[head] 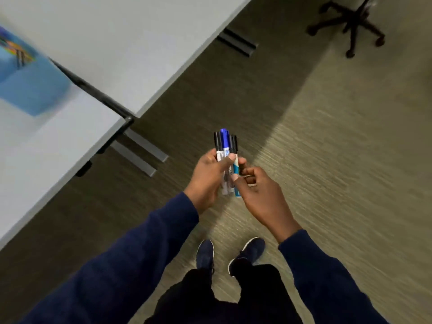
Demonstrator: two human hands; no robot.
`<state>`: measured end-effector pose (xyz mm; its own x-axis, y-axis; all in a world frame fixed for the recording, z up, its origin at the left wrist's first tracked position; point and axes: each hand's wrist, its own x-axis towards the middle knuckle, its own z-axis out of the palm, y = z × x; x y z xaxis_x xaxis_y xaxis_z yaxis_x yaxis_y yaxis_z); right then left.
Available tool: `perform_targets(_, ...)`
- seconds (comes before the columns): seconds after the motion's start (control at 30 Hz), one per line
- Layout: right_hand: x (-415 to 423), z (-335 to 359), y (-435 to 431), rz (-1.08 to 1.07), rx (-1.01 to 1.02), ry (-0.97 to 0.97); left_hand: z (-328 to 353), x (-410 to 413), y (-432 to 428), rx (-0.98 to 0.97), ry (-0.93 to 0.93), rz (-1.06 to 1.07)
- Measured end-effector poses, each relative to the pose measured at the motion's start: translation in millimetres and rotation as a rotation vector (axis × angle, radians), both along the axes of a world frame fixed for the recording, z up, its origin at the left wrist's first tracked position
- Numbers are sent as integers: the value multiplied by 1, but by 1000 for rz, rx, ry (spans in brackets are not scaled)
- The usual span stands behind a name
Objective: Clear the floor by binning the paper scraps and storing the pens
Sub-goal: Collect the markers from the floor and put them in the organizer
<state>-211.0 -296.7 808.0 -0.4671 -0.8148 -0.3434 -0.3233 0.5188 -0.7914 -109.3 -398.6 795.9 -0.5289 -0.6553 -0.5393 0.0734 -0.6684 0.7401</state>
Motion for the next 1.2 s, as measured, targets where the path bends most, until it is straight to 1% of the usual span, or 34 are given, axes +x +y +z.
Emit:
perform_targets(0.17,-3,43,-26,96,-71,-14,48,21,-11,-108,-12,69)
perform_targets(0.27,-13,60,-52,155,-128,-62,71,27,-17,-208,-90,116)
perform_targets(0.33,-17,72,-74,211,-141,-185,84,30,-18,-263,-140,175)
perform_targets(0.47,-9,88,-113,379,-101,-549,100,38,-15,-305,-158,245)
perform_targets(0.57,12,92,-133,426,-66,-644,105,53,-17,-319,-174,336)
perform_targets(0.8,82,99,-187,397,-13,-743,110,109,-53,-299,-182,492)
perform_targets(0.93,134,103,-227,345,0,-801,107,156,-89,-359,-240,546)
perform_targets(1.03,173,109,-264,285,-29,-799,105,203,-125,-398,-324,587)
perform_targets(1.2,224,132,-333,240,-128,-823,105,274,-190,-384,-335,691)
